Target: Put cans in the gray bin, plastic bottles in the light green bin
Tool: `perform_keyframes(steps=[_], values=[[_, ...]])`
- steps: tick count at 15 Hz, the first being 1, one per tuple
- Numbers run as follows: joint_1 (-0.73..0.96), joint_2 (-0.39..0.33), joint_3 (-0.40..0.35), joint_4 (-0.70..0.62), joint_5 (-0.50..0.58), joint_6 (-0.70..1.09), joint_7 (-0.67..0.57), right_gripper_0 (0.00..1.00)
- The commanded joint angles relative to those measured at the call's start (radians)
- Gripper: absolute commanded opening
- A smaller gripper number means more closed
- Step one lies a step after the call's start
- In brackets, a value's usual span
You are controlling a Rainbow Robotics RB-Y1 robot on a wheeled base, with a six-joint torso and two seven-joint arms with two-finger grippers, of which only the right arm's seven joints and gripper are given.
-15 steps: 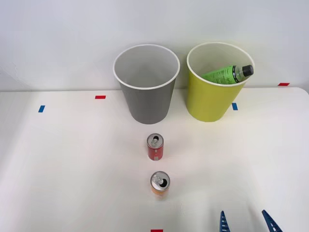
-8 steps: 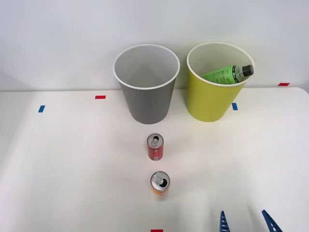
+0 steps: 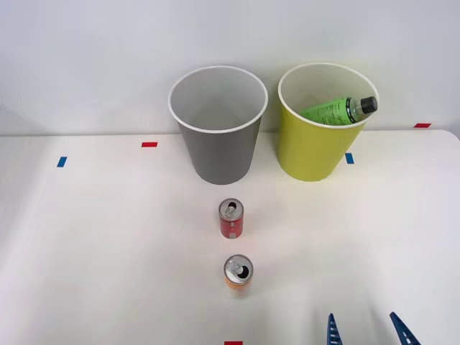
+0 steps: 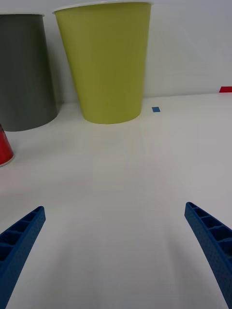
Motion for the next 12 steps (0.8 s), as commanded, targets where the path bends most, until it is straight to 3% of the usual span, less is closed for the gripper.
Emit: perform_keyframes(steps=[1, 9, 12], values=[[0.000, 0.000, 0.000, 0.000, 0.000, 0.000, 0.000, 1.00], [0.000, 0.000, 0.000, 0.000, 0.000, 0.000, 0.000, 1.00], [-0.032, -0.048, 0.015, 0.043, 0.006, 0.000, 0.002, 1.00]])
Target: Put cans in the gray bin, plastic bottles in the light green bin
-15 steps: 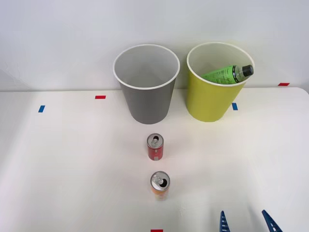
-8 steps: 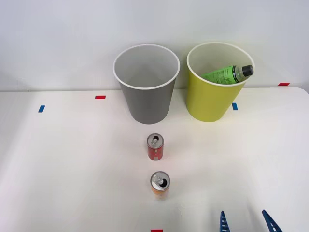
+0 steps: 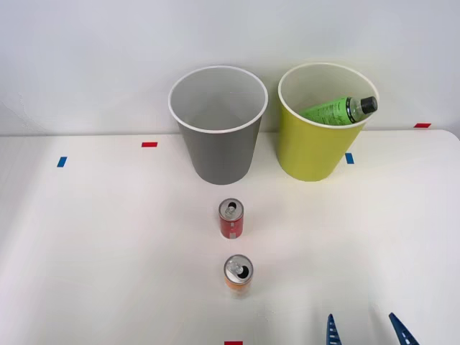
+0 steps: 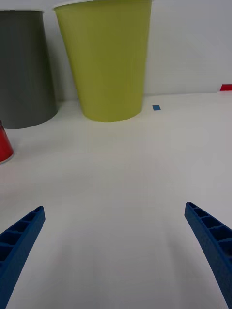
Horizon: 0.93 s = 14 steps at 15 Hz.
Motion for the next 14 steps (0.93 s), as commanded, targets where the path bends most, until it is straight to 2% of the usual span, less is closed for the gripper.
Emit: perform_keyframes(steps=[1, 7, 10, 14], values=[[-0.015, -0.066, 0.027, -0.001, 0.010, -0.022, 0.003, 1.00], [-0.113, -0.332, 0.142, -0.022, 0.003, -0.056, 0.035, 1.00], [-0.175, -0.425, 0.217, -0.022, -0.009, -0.056, 0.058, 1.00], [-0.276, -0.486, 0.304, -0.022, -0.078, -0.056, 0.075, 1.00]])
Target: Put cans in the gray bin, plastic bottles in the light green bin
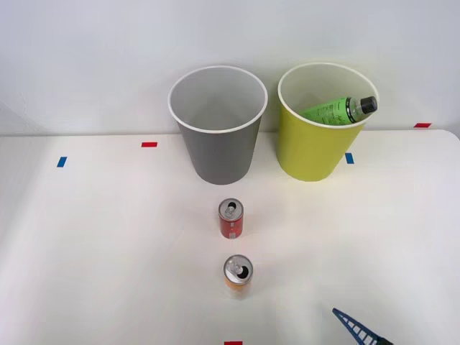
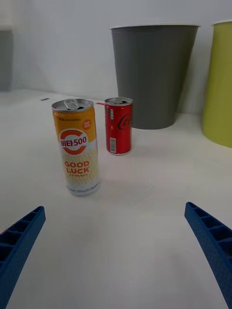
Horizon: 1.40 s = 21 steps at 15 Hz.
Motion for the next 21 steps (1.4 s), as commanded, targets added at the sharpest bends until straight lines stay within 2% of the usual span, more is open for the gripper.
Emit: perform_keyframes(steps=[1, 6, 9, 14, 21], values=[[-0.077, -0.037, 0.064, 0.000, -0.076, 0.003, 0.017, 1.00], [-0.212, -0.051, 0.142, 0.000, -0.144, 0.063, 0.043, 1.00], [-0.321, -0.018, 0.208, 0.093, -0.210, 0.029, 0.060, 1.00], [-0.448, 0.009, 0.244, 0.158, -0.217, 0.023, 0.086, 1.00], [-0.519, 0.026, 0.277, 0.159, -0.229, 0.065, 0.112, 1.00]])
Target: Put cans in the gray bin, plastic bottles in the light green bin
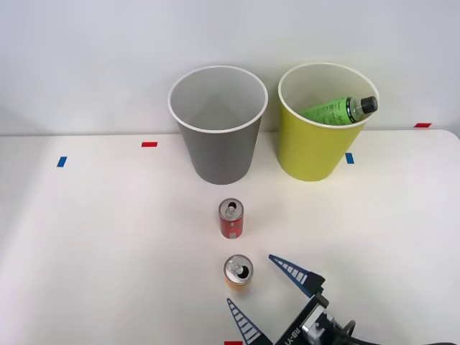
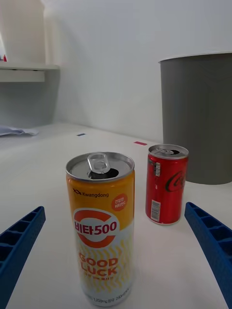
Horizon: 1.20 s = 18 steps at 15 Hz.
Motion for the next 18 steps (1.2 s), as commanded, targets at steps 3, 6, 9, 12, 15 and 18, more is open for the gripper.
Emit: perform_keyframes(steps=[3, 6, 9, 12, 15, 18], values=[[-0.035, 0.022, 0.005, 0.000, -0.011, 0.049, 0.019, 1.00], [-0.046, 0.025, 0.014, 0.000, -0.018, 0.064, 0.025, 1.00], [-0.066, 0.022, 0.035, 0.000, -0.035, 0.068, 0.025, 1.00], [-0.078, 0.025, 0.040, 0.000, -0.049, 0.075, 0.025, 1.00], [-0.080, 0.027, 0.040, 0.000, -0.055, 0.081, 0.033, 1.00], [-0.081, 0.025, 0.040, 0.000, -0.055, 0.083, 0.040, 0.00]])
